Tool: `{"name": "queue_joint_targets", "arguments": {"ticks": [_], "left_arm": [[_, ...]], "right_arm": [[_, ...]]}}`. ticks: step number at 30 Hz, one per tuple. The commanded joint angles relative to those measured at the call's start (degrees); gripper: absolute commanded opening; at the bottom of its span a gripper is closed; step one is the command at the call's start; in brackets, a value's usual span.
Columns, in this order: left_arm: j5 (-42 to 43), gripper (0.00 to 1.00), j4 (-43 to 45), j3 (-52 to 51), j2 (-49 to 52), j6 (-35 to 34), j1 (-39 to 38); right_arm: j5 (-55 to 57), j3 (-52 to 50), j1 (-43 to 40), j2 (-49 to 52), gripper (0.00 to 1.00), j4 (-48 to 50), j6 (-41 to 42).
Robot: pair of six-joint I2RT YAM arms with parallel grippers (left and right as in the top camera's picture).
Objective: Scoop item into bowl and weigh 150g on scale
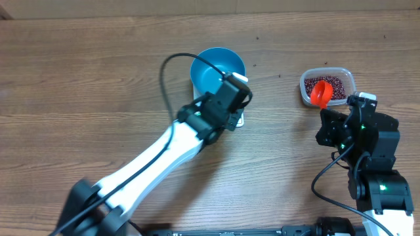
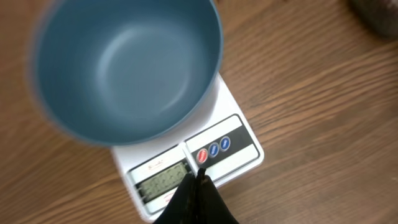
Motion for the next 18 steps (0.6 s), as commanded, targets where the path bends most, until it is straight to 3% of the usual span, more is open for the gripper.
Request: {"name": "queue_joint_targets", "arguments": {"ticks": [1, 3, 5, 9, 11, 18], "left_arm": [[-0.2, 0.04, -6.6, 0.7, -4.7, -1.3, 3.6], [5.1, 0.04, -11.4, 0.7, -6.8, 0.0, 7.5], [15.6, 0.04, -13.7, 0.7, -8.3, 7.8, 11.3], [20.7, 0.07, -16.7, 0.7, -8.5, 15.3, 14.4], [19.8, 1.0, -17.4, 0.7, -8.5, 15.2, 15.0], [20.4, 1.0, -17.7, 0.7, -8.5, 13.3, 14.9]], "right_arm": [[-1.0, 1.4, -0.3, -0.1, 0.04, 0.3, -0.3], [-1.9, 1.4, -0.3, -0.1, 0.04, -0.3, -0.3], [-1.8, 1.4, -0.3, -0.1, 0.04, -0.9, -0.3], [-1.9, 1.4, -0.3, -0.1, 0.04, -1.1, -0.3], [-1.9, 1.4, -0.3, -0.1, 0.04, -1.2, -0.3], [-3.5, 1.4, -0.3, -0.1, 0.04, -1.4, -0.3]]}}
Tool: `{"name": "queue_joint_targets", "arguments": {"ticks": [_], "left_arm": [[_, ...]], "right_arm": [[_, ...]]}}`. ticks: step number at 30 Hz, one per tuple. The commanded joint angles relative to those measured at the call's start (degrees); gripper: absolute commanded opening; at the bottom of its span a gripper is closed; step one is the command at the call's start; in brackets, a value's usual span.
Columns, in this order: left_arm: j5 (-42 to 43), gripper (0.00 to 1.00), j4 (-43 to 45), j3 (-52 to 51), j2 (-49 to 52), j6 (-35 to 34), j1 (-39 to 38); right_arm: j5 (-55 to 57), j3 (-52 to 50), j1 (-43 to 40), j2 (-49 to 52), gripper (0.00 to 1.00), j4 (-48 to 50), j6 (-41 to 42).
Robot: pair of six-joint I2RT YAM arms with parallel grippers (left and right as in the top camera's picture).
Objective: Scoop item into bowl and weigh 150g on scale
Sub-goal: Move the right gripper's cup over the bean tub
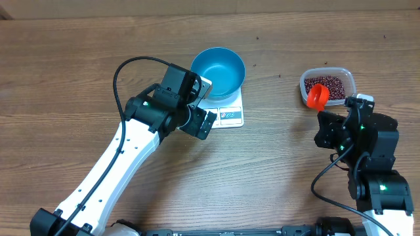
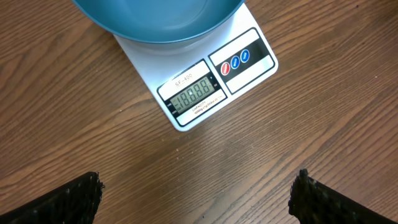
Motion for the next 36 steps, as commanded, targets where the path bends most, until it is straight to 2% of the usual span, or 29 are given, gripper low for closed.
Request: {"name": "queue_joint_targets", "arguments": {"ticks": [1, 16, 26, 28, 31, 36], "left_arm": [[1.5, 1.0, 0.0, 0.2, -1.3, 0.5, 0.3], [1.4, 1.0, 0.1, 0.2, -1.3, 0.5, 0.3], [1.4, 1.0, 0.1, 0.2, -1.3, 0.5, 0.3], [1.4, 1.0, 0.1, 0.2, -1.3, 0.5, 0.3], [1.4, 1.0, 0.1, 0.2, -1.3, 0.5, 0.3], [1.4, 1.0, 0.1, 0.2, -1.3, 0.5, 0.3]], "right_arm": [[-1.4, 1.4, -0.3, -0.1, 0.04, 0.2, -0.3], [-1.5, 1.5, -0.3, -0.1, 0.04, 0.1, -0.3], [-10.0, 2.7, -0.2, -0.3, 0.04, -1.4, -0.8], [-8.0, 6.1, -0.2, -0.3, 0.03, -3.8, -3.1], [1.2, 14.4, -0.3, 2.4, 0.03, -11.3, -6.4], [10.1, 26.2, -0.3, 12.9, 0.03, -20.5, -13.1]]}}
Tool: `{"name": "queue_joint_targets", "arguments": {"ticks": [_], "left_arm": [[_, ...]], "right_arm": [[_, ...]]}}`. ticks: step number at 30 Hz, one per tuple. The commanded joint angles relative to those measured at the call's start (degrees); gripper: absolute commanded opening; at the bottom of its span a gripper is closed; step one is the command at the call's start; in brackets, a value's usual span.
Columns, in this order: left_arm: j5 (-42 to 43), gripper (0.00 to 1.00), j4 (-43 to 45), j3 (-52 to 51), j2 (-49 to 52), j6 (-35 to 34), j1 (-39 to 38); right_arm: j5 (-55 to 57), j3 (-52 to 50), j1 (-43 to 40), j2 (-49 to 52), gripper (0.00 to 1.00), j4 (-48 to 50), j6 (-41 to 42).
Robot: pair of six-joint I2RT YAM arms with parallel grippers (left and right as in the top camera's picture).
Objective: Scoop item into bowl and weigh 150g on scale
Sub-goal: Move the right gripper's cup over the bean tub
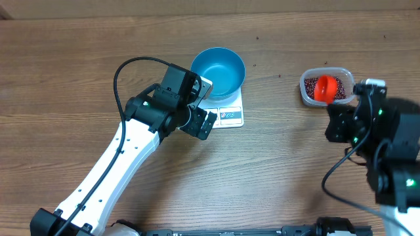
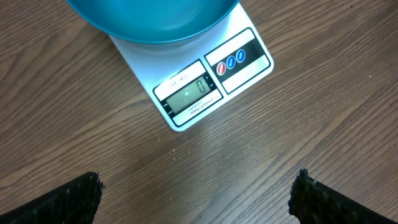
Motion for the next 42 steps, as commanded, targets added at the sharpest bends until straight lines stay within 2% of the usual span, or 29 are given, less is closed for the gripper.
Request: {"name": "queue_joint_targets", "arguments": {"ticks": [1, 4, 9, 12, 20, 26, 32, 37, 42], "left_arm": [[0.6, 1.0, 0.1, 0.2, -1.3, 0.5, 0.3], [0.6, 1.0, 0.1, 0.2, -1.3, 0.5, 0.3], [0.6, 1.0, 0.1, 0.2, -1.3, 0.5, 0.3], [0.6, 1.0, 0.1, 0.2, -1.3, 0.5, 0.3], [0.6, 1.0, 0.1, 0.2, -1.3, 0.5, 0.3], [0.6, 1.0, 0.1, 0.2, -1.3, 0.5, 0.3], [0.6, 1.0, 0.1, 0.2, -1.3, 0.5, 0.3], [0.6, 1.0, 0.1, 0.2, -1.3, 0.5, 0.3], [0.6, 1.0, 0.1, 0.2, -1.3, 0.5, 0.3]], "right_arm": [[10.0, 7.7, -0.2, 9.2, 0.03, -2.7, -6.2], [13.2, 11.0, -0.2, 15.9, 0.03, -2.8, -7.4], [17.6, 12.5, -0.2, 27.3, 0.03, 1.6, -15.6], [26.1, 12.5, -0.2, 34.0, 0.03, 5.7, -16.6], [27.3, 12.5, -0.2, 39.4, 0.03, 9.9, -23.4], [27.3, 12.4, -0.2, 43.2, 0.03, 9.7, -23.6], [23.4, 12.4, -0.2, 47.5, 0.03, 9.4, -23.6], [12.1, 12.4, -0.2, 48.0, 0.03, 8.3, -23.6], [7.2, 12.5, -0.3, 48.0, 0.04, 6.8, -23.6]]}}
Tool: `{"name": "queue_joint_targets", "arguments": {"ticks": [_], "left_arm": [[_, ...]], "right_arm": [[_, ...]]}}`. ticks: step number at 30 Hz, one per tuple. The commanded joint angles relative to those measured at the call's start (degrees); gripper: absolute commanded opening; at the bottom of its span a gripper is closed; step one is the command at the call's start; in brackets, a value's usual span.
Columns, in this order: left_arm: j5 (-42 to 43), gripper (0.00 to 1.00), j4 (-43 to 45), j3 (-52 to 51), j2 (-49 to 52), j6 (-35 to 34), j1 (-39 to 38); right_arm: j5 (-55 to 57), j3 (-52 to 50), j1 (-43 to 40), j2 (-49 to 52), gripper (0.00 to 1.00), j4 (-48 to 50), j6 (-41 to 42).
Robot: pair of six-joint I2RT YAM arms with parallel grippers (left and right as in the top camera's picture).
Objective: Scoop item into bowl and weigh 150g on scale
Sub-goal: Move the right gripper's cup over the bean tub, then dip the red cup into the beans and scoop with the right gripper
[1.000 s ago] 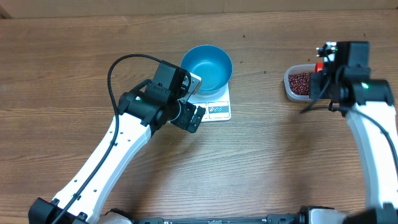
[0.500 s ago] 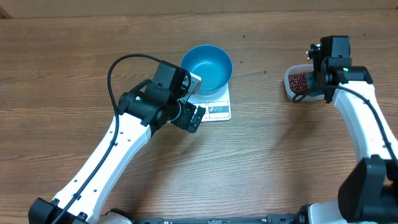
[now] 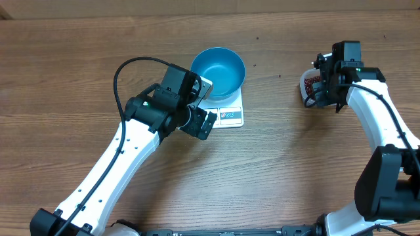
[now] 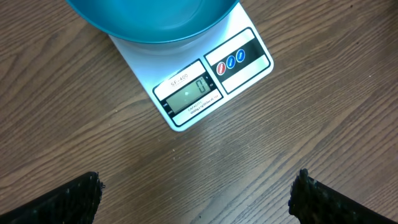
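A blue bowl (image 3: 218, 69) stands on the white scale (image 3: 230, 115). In the left wrist view the bowl (image 4: 155, 18) is empty at the top and the scale (image 4: 242, 78) reads 0. My left gripper (image 4: 199, 199) hangs open over bare table just in front of the scale, its fingers (image 4: 74, 199) far apart. In the overhead view the left gripper (image 3: 200, 123) sits at the scale's near left corner. My right gripper (image 3: 323, 88) reaches over the clear container of red beans (image 3: 306, 85). Its fingers and the red scoop are hidden under the wrist.
The wooden table (image 3: 275, 170) spreads around both arms. A black cable (image 3: 128, 65) loops up from the left arm. The right arm's white link (image 3: 377, 124) runs from the lower right edge up to the container.
My right arm has moved from beside the container, with the red scoop showing above the beans, to stretched over the container, covering the scoop. The left arm and the 0 reading are unchanged.
My left gripper was shut at the scale's buttons with the display blank, while the right held the red scoop at the container. Then the left gripper was back and open, display showing all digits, then 0. Now the right wrist covers the container.
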Motion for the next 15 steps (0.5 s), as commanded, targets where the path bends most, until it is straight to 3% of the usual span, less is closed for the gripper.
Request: {"name": "queue_joint_targets", "arguments": {"ticks": [1, 5, 15], "left_arm": [[0.6, 1.0, 0.1, 0.2, -1.3, 0.5, 0.3], [0.6, 1.0, 0.1, 0.2, -1.3, 0.5, 0.3], [0.6, 1.0, 0.1, 0.2, -1.3, 0.5, 0.3]], "right_arm": [[-7.3, 1.6, 0.0, 0.7, 0.03, -0.6, 0.0], [-9.8, 1.6, -1.1, 0.7, 0.04, -0.9, 0.0], [-28.9, 1.2, -12.4, 1.1, 0.04, -1.5, -0.1]]}}
